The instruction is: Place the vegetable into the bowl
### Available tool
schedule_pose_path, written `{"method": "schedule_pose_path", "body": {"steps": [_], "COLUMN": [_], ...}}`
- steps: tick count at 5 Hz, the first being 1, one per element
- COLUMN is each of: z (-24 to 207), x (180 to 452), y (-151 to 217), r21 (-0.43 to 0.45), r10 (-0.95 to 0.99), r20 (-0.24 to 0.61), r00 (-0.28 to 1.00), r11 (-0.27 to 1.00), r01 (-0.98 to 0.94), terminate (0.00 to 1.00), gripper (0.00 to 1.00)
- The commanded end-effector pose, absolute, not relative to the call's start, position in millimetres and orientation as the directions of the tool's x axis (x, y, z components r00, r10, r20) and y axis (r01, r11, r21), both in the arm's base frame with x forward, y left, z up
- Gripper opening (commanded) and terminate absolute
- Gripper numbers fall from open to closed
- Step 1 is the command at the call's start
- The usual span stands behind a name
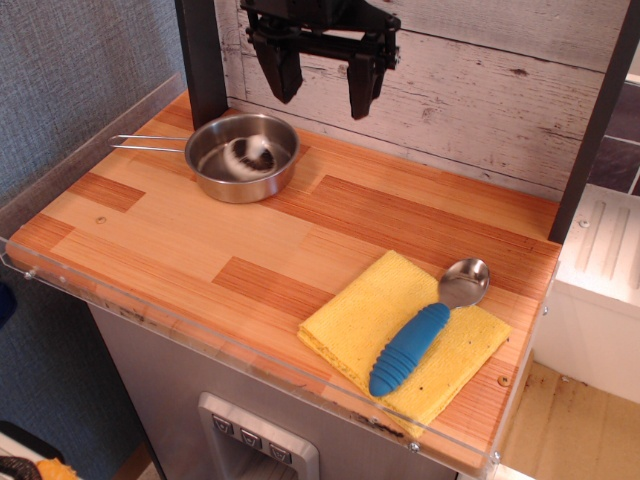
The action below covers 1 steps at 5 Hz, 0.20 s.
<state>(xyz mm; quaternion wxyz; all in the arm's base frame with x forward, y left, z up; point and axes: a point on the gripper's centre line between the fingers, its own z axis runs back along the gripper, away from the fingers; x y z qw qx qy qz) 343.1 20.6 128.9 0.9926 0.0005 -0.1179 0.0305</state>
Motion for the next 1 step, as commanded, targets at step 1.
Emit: {"method": "schedule_pose_path", "body": {"steps": [1], "z": [147.7], "x": [333.6], "y": [16.5], "r21": [-0.006], "r10": [0.059], "r20": [0.288], "r00": [0.956], "r11": [0.998], "r01": [-0.060], "terminate": [1.00], "gripper": [1.00]}}
